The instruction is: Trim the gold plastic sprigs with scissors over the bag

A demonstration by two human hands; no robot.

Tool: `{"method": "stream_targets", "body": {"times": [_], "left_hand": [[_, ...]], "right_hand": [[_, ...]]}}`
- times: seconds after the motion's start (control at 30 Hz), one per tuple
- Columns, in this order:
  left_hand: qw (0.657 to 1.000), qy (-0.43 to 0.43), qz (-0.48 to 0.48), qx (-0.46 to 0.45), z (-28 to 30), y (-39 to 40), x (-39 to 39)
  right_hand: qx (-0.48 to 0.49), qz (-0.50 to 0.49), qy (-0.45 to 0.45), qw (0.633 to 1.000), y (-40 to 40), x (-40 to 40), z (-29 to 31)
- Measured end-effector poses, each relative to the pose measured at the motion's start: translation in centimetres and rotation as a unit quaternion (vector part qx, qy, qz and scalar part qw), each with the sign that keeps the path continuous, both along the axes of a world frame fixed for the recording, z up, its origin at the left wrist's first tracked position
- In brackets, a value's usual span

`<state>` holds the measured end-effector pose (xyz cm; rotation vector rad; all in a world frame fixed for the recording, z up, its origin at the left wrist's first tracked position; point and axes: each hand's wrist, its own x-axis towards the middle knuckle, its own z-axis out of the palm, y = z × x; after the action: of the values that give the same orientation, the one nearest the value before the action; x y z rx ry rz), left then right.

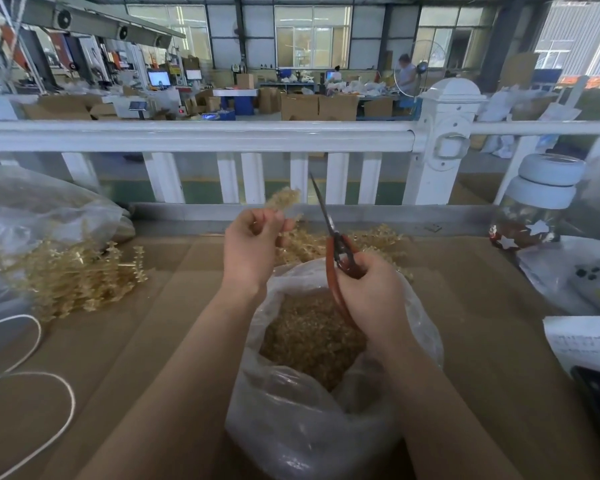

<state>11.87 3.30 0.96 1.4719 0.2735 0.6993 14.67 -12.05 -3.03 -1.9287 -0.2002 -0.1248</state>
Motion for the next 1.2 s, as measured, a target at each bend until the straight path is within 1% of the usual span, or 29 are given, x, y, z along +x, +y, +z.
{"method": "stream_targets", "body": {"times": [0.13,0.3,0.4,0.5,0.6,0.67,0.77,0.8,0.87,1.0,1.07,1.2], "left_hand": [[0.998,0.000,-0.036,0.050,-1.4,-0.3,-0.7],[0.984,-0.033,-0.031,0.170,-3.0,-0.9,-1.3],[0.972,-0.048,0.013,0.232,-4.0,-1.0,-1.6],[0.963,-0.039,0.075,0.257,-4.9,-0.6,-1.7],[0.946,-0.070,0.093,0.304,-5.1,-0.6,-2.1],[0.939,-0.079,0.092,0.320,-5.2,-0.6,-2.1],[0.928,-0.081,0.117,0.345,-5.3,-0.6,-2.1],[0.932,-0.079,0.124,0.333,-5.3,-0.6,-2.1],[0.949,-0.067,0.131,0.280,-5.3,-0.7,-2.2],[0.983,-0.051,0.123,0.129,-5.2,-0.7,-2.3],[0.988,-0.061,0.120,0.078,-4.9,-0.7,-2.3],[0.991,-0.067,0.116,0.031,-4.5,-0.9,-2.6]], "right_hand": [[0.090,0.016,0.035,0.995,0.1,-0.4,0.4],[0.217,0.086,0.044,0.971,0.0,-1.1,0.8],[0.257,0.105,0.043,0.960,0.2,-1.3,0.7],[0.304,0.112,0.067,0.944,0.3,-1.1,0.6],[0.321,0.112,0.092,0.936,0.2,-0.9,0.4],[0.323,0.112,0.089,0.936,0.2,-0.9,0.3],[0.312,0.105,0.075,0.941,0.2,-1.0,0.4],[0.314,0.107,0.074,0.940,0.1,-1.1,0.4],[0.320,0.109,0.074,0.938,0.0,-1.2,0.5],[0.300,0.110,0.059,0.946,-0.1,-1.2,0.5],[0.283,0.114,0.048,0.951,-0.1,-1.1,0.4],[0.258,0.139,0.039,0.955,0.0,-1.0,0.1]]}}
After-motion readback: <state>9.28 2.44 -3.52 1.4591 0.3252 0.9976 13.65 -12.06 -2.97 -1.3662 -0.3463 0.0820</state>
